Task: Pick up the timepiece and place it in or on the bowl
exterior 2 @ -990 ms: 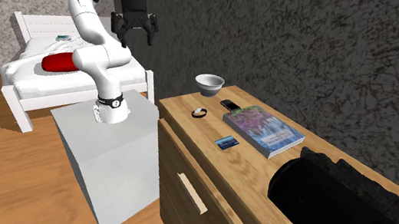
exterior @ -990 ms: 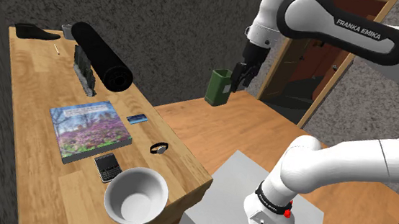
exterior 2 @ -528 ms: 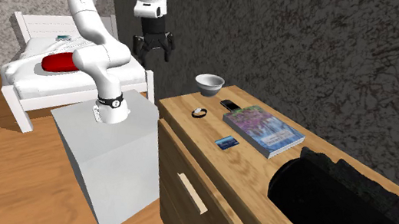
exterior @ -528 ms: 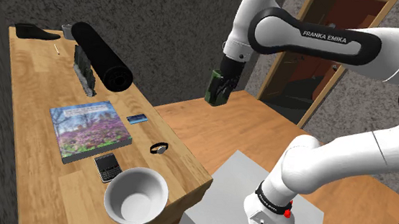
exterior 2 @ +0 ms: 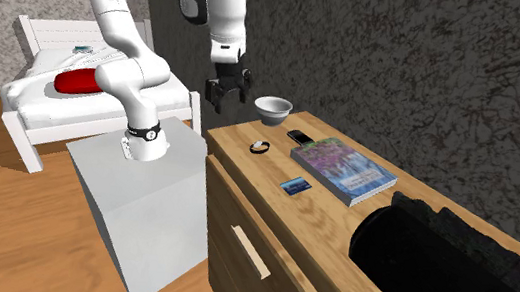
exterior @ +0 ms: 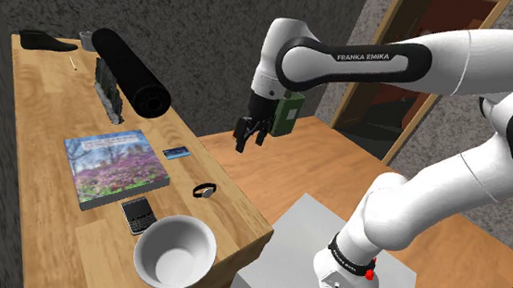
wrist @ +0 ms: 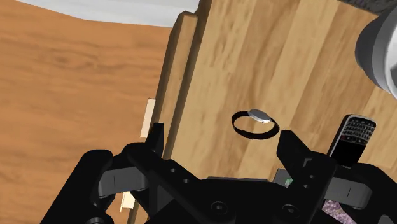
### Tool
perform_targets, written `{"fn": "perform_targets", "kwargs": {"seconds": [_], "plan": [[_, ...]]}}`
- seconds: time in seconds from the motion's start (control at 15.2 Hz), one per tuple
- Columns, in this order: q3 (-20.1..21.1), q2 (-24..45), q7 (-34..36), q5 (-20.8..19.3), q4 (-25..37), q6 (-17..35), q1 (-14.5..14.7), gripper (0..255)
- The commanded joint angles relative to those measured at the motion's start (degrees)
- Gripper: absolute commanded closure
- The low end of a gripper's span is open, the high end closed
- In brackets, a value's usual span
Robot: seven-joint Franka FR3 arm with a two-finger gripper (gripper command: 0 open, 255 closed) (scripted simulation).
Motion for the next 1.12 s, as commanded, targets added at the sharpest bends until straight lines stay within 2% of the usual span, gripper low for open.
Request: {"fn": "perform_targets", "kwargs": {"seconds": [0.0, 0.73, 1.06], "plan": [[0.8, 3.5, 0.2, 1.5, 0.6, 2.7, 0.8, 0], [4.7, 24.1, 0.1, 8.3, 7.8, 15.1, 4.9, 0], [5.3, 26.2, -0.1, 8.9, 6.1, 18.9, 5.5, 0]]}}
